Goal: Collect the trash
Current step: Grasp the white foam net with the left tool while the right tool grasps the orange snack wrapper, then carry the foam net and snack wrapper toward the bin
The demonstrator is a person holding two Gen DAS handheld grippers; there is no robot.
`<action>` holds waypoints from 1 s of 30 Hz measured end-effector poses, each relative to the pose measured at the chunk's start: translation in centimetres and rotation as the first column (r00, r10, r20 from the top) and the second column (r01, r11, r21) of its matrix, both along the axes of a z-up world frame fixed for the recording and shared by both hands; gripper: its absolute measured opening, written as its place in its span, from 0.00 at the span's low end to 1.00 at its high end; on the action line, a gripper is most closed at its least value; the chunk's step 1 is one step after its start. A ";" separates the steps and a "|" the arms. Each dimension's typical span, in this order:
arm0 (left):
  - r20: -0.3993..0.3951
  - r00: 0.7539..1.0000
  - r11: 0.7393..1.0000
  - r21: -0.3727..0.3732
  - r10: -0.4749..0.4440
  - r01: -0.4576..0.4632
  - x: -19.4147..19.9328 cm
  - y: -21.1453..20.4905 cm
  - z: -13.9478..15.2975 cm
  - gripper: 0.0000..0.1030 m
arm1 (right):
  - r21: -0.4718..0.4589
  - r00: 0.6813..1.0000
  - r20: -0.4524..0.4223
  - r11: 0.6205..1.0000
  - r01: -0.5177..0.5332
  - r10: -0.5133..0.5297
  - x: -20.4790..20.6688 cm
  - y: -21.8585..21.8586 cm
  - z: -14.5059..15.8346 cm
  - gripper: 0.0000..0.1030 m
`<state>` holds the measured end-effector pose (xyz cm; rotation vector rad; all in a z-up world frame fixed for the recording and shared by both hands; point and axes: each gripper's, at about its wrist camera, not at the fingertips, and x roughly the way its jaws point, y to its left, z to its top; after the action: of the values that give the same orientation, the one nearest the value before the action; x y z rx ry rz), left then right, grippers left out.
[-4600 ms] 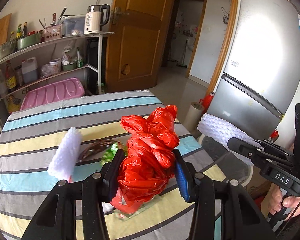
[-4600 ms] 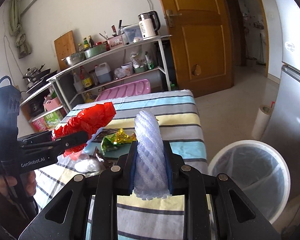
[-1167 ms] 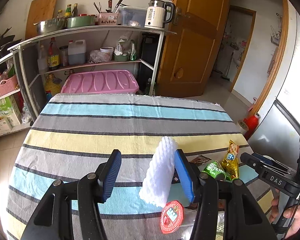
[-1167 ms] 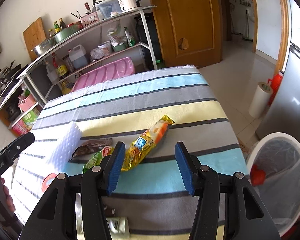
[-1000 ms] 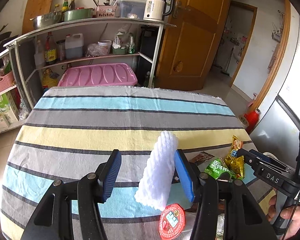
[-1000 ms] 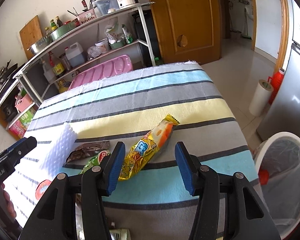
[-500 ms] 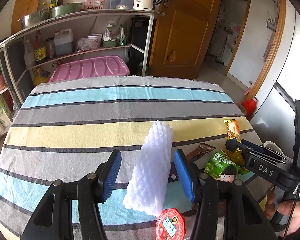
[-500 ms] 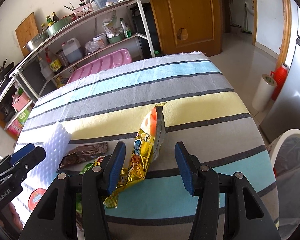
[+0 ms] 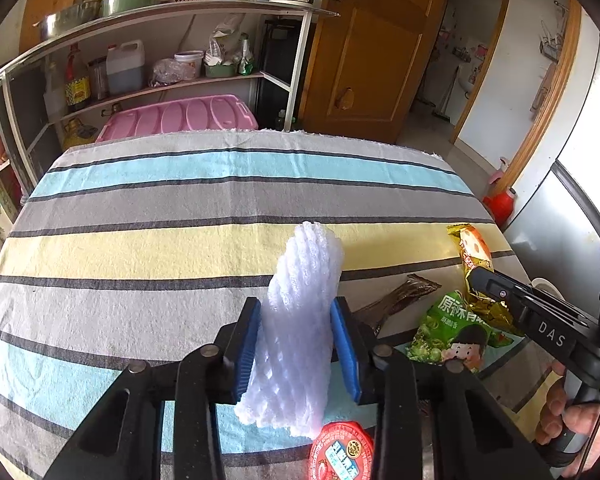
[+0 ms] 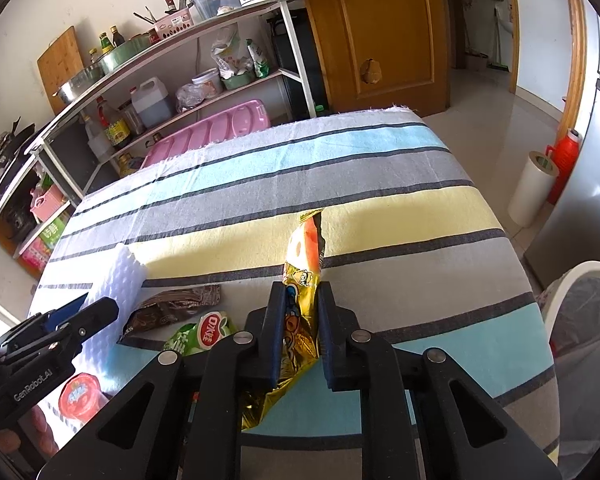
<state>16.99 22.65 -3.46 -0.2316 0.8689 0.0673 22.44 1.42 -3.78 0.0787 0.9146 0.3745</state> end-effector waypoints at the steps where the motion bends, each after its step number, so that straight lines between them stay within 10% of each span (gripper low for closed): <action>1: 0.000 1.000 1.000 0.001 0.003 -0.003 0.0 0.0 0.0 0.32 | -0.001 1.000 0.003 1.000 0.000 0.000 0.0 0.0 0.0 0.14; 11: 0.030 1.000 1.000 -0.007 0.010 -0.010 -0.7 0.2 0.9 0.13 | 0.020 1.000 0.020 1.000 0.003 -0.003 -0.4 -0.7 0.7 0.10; 30: 0.126 0.992 1.000 -0.015 0.019 -0.017 -4.2 -0.8 4.9 0.13 | 0.075 0.996 0.085 0.997 0.005 -0.011 -3.0 -3.1 3.7 0.09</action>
<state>12.83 21.80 1.44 -0.2541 0.7418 0.0626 19.45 -1.65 -0.04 0.1338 0.8157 0.4016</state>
